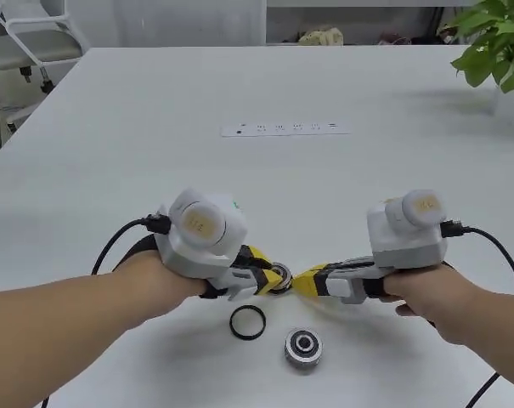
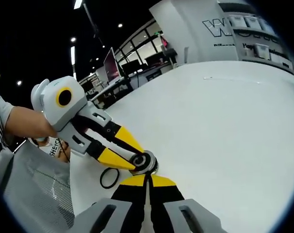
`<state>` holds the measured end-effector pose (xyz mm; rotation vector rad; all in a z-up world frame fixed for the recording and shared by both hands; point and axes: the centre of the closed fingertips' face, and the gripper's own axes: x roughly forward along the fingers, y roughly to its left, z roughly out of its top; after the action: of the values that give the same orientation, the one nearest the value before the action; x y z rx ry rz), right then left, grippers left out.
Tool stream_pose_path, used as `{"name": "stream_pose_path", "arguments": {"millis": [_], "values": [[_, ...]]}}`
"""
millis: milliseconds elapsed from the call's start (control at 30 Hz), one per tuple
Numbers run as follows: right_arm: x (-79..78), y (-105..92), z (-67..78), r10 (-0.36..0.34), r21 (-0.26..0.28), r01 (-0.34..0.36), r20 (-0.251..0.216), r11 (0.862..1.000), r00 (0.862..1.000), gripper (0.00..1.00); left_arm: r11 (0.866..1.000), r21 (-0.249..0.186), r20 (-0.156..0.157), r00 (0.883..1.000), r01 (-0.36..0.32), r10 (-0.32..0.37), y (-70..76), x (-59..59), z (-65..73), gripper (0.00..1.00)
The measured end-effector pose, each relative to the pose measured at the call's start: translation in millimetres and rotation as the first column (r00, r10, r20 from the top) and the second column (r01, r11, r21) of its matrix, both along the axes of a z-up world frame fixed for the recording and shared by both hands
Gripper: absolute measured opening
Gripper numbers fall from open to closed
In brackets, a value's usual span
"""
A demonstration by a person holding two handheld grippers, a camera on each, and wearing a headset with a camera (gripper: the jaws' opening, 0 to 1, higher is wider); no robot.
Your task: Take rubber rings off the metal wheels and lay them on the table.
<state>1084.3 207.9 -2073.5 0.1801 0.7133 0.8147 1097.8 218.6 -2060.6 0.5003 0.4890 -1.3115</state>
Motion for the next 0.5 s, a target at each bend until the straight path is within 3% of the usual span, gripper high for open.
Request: {"name": "stream_pose_path", "arguments": {"millis": [500], "values": [[-0.5,-0.7,2.7,-0.012,0.006,0.012,-0.014,1.000,1.000,0.00,1.000,-0.001,0.001,1.000,-0.006,0.006,-0.6,-0.1,-0.1,0.07]]}}
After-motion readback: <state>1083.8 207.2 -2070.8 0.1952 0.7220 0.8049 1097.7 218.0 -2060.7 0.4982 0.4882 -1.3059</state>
